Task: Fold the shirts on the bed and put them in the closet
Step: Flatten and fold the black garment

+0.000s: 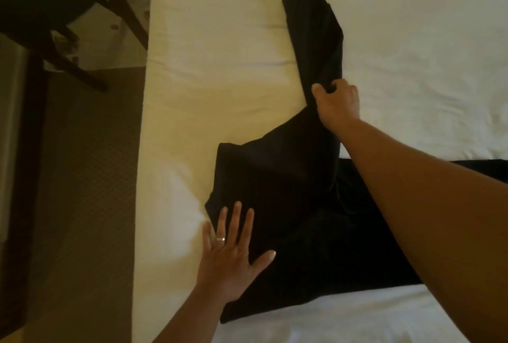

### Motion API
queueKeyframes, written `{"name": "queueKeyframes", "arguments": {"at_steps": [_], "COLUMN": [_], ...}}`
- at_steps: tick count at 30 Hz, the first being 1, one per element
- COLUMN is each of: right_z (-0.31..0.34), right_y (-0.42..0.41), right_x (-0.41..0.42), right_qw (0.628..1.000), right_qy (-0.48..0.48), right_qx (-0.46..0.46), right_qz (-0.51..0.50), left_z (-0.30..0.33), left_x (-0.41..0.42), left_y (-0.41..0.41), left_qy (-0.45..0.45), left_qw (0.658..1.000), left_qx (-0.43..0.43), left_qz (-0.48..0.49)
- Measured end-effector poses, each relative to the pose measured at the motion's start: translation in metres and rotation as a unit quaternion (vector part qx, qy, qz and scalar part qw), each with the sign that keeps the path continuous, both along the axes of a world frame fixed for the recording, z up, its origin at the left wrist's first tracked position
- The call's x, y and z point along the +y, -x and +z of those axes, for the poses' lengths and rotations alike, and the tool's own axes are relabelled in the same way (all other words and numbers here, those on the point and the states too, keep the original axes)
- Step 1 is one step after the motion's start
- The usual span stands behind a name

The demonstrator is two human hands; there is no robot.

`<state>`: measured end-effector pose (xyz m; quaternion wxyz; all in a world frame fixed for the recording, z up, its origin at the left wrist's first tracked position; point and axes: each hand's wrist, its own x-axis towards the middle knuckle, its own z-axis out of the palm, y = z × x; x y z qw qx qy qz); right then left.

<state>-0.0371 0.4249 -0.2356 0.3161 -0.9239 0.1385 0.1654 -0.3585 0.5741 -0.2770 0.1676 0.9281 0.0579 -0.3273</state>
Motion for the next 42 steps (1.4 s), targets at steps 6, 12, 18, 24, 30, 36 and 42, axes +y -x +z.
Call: {"name": "queueKeyframes", "arguments": {"at_steps": [6,12,18,24,30,36,42], "right_z": [-0.01,0.015,0.045,0.075,0.092,0.034,0.042], "right_y": [-0.016,-0.018,-0.003,0.034,0.124,0.262,0.253], "right_x": [-0.007,-0.012,0.012,0.016,0.004,-0.031,-0.044], "right_qw": [0.982,0.934,0.946,0.941,0.934,0.969,0.975], "right_qy": [-0.071,-0.252,-0.251,-0.305,-0.306,-0.111,-0.175], "right_qx": [0.036,0.097,0.03,-0.064,-0.179,-0.029,0.097], "right_qz": [-0.169,-0.235,-0.203,-0.133,-0.037,0.221,0.095], "left_z": [-0.016,-0.021,-0.011,0.004,0.012,0.032,0.037], "left_x": [0.002,0.002,0.004,0.003,0.001,-0.017,-0.017], "left_y": [0.005,0.007,0.001,-0.006,0.002,0.03,0.092], "left_qy": [-0.03,-0.022,0.01,0.016,-0.021,-0.101,-0.09], "left_qw": [0.999,0.999,1.0,0.999,0.999,0.988,0.99], "left_qx": [-0.014,-0.017,-0.014,0.036,-0.034,-0.111,-0.102], "left_qz": [-0.029,-0.038,-0.011,-0.01,-0.014,0.02,-0.021]}}
